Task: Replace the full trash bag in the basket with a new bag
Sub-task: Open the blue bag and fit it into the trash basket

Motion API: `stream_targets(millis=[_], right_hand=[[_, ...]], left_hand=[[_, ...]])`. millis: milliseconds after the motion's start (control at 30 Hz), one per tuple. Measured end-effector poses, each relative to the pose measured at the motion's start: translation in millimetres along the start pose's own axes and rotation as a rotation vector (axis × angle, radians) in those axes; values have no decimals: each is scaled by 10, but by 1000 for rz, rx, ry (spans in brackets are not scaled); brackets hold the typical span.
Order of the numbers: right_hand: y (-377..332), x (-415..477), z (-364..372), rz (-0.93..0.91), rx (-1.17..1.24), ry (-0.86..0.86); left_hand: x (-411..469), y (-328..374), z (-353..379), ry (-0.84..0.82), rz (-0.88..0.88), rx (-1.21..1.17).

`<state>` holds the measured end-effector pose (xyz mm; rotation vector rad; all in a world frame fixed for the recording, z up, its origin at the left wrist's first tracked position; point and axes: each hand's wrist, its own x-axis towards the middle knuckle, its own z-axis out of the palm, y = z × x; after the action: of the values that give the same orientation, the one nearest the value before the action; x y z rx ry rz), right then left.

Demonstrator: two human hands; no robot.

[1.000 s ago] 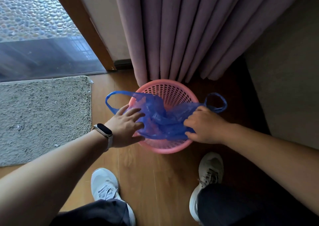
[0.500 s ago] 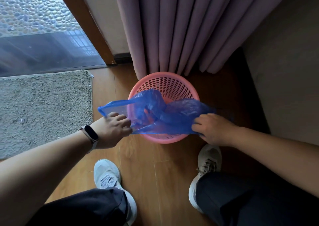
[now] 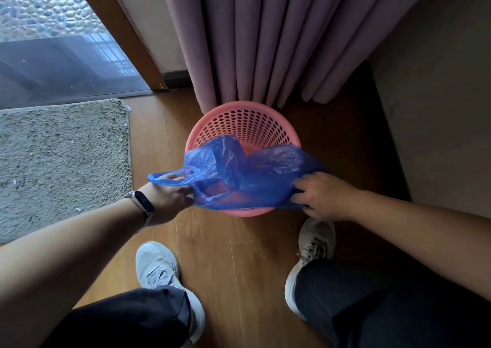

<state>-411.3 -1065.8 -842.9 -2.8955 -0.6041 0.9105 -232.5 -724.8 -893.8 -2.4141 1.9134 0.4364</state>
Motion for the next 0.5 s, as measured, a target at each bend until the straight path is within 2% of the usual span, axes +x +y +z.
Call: stream_targets(millis=[167,333,433,500], right_hand=[[-8,-72,13,27,61,108],[-94,29,-94,70,207,343],[-109,170,-88,109,212,383],[-92,285,-88,181,218,318]], left_hand=[[-15,135,-200,-26,159,6],[180,228,-425,236,137,-94],[351,306,-441,257,144,-86],[449,320,-399,252,91,-92]])
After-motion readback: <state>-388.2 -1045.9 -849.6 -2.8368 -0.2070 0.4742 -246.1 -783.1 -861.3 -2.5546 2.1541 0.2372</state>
